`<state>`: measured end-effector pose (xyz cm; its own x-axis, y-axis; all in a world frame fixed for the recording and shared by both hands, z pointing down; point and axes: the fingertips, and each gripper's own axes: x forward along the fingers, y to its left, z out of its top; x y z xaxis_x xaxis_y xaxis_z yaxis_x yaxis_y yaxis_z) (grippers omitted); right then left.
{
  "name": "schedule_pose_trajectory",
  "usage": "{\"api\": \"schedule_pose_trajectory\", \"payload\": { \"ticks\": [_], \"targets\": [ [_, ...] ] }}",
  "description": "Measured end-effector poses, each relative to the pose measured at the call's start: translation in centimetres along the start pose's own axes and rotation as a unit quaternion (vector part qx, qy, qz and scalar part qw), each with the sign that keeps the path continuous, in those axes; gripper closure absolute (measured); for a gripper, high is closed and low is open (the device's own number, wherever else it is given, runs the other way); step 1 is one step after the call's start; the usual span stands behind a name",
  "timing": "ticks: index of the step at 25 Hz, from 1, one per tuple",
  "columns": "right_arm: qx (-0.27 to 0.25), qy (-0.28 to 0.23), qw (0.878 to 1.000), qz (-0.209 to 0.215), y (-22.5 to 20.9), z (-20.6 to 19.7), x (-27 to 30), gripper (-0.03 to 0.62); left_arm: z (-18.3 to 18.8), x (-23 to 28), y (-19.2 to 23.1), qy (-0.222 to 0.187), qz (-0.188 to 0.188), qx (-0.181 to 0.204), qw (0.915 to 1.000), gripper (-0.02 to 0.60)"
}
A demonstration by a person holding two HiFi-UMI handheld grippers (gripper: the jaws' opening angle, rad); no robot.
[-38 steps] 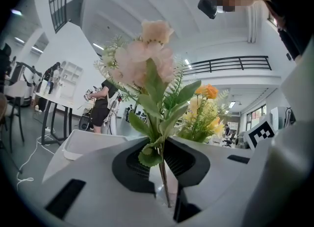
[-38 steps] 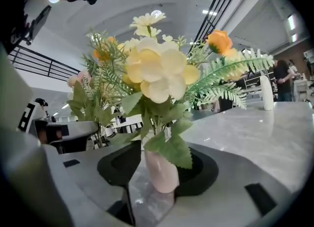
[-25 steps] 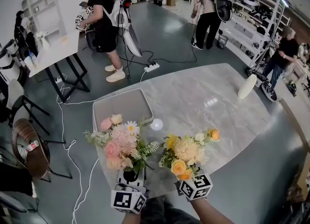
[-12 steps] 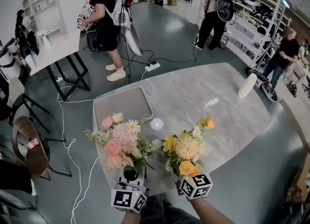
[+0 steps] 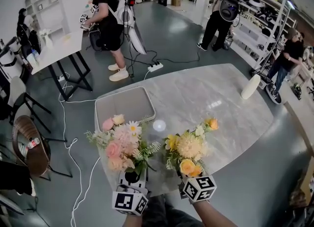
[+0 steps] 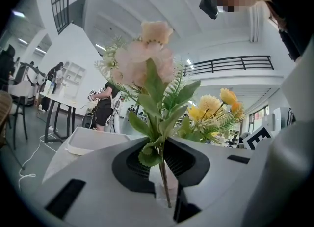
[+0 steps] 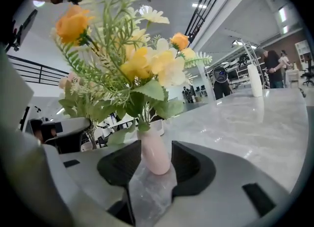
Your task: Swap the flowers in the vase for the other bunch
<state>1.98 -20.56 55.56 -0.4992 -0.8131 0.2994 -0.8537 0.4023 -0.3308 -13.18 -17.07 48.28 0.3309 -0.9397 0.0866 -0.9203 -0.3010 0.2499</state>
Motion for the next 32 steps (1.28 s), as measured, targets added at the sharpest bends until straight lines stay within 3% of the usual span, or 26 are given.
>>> {"api": "schedule_pose_trajectory", "payload": {
  "ticks": [8, 14, 20, 32],
  "targets": [
    [-0.006, -0.005, 1.000, 0.008, 0.3, -0.4, -1.3, 0.419, -1.0, -0.7, -0.7, 0.003, 0.002, -0.002, 1.0000, 0.518],
    [-0.014, -0.007, 1.000, 0.016, 0.6, -0.6, -2.7, 0.499, -1.5, -1.6, -1.4, 0.006, 0.003, -0.004, 1.0000, 0.518],
    [-0.025, -0.007, 0.999, 0.032, 1.1, -0.4, -4.1, 0.538, -1.7, -2.5, -2.4, 0.003, 0.005, -0.007, 1.0000, 0.518],
    [-0.043, -0.018, 0.997, 0.057, 3.7, 1.2, -6.9, 0.559, -0.4, -4.2, -4.0, 0.004, -0.011, 0.003, 0.9999, 0.518]
  ]
}}
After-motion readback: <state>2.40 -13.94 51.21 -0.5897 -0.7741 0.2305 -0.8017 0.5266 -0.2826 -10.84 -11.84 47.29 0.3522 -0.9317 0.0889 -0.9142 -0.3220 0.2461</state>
